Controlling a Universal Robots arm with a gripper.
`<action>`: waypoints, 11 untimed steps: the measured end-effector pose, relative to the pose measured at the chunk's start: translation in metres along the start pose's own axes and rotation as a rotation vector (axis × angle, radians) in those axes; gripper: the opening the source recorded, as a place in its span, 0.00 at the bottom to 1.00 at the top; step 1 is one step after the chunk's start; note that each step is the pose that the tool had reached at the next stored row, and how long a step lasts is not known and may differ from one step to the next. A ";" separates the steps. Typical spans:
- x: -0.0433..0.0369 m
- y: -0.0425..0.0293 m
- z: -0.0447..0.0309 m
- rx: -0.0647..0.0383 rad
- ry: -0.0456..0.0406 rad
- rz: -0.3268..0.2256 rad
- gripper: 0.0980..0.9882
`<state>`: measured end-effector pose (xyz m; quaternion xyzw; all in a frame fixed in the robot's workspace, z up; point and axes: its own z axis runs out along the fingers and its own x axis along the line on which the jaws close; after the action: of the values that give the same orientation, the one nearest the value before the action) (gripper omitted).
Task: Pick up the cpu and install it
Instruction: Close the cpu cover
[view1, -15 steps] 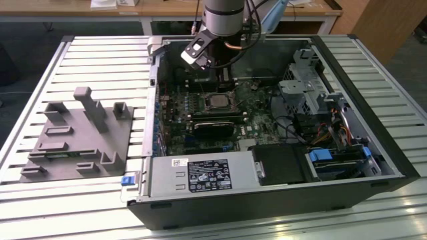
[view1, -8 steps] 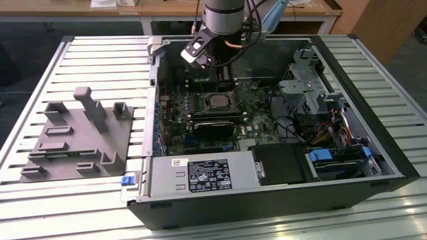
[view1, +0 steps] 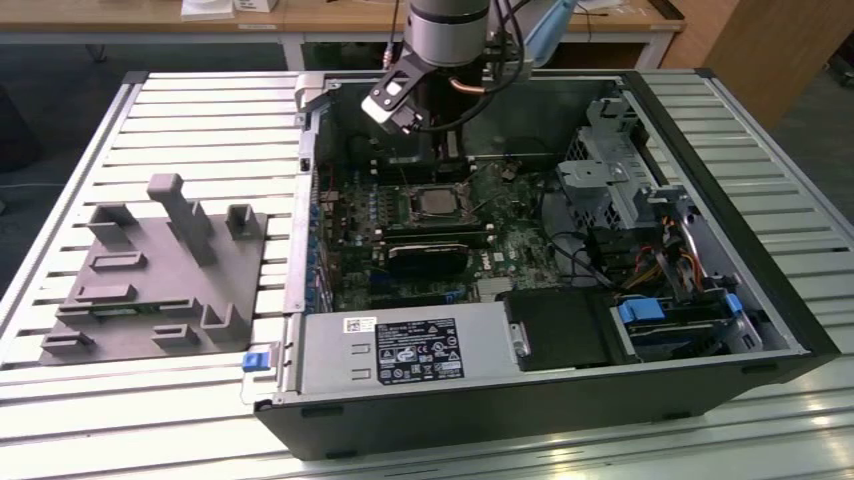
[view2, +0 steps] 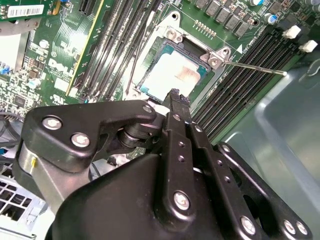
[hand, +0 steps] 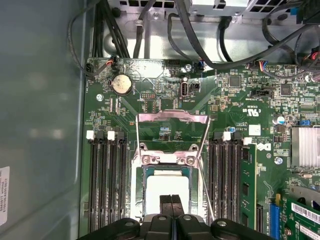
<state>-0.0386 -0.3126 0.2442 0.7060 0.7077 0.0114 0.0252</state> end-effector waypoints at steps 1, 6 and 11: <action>0.0000 0.0000 -0.0008 0.000 0.0000 0.000 0.01; -0.0001 0.0002 -0.0036 0.000 0.0001 0.000 0.01; -0.0001 0.0003 -0.0054 0.000 0.0007 0.000 0.01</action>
<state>-0.0386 -0.3125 0.2496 0.7060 0.7077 0.0116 0.0249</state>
